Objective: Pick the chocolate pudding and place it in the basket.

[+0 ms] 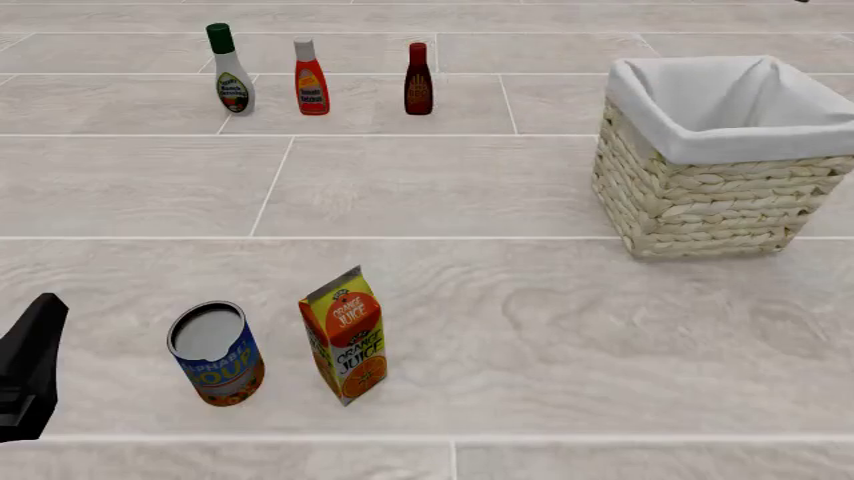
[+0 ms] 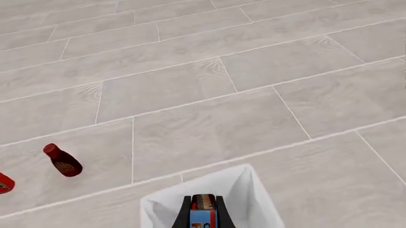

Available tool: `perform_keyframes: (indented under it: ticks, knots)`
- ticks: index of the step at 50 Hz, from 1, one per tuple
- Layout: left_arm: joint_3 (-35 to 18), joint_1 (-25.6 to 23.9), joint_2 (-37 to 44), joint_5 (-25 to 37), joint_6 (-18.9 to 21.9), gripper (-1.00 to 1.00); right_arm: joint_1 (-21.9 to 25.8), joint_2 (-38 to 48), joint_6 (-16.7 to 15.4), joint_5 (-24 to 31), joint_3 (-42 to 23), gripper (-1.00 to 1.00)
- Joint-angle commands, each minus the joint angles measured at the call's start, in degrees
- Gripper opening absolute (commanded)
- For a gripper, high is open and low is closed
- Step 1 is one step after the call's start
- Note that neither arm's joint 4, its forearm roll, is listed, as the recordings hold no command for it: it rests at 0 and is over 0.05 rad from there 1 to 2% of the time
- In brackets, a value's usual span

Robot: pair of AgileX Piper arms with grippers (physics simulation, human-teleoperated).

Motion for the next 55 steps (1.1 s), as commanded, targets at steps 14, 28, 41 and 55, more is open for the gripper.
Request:
perform_keyframes:
  ticks: [14, 28, 41, 55]
  knots:
    - [0.0, 0.0, 0.0, 0.0, 0.0, 1.0, -2.89, 3.8, 5.67, 4.03, -3.44, -1.0]
    - [0.0, 0.0, 0.0, 0.0, 0.0, 1.0, -2.94, 5.95, 7.27, 5.12, -4.9, -1.0]
    - [0.0, 0.0, 0.0, 0.0, 0.0, 1.0, -2.61, 9.33, 9.09, 5.98, -7.73, -1.0]
    - [0.0, 0.0, 0.0, 0.0, 0.0, 1.0, -2.84, 13.25, 10.45, 7.96, -11.84, -1.0]
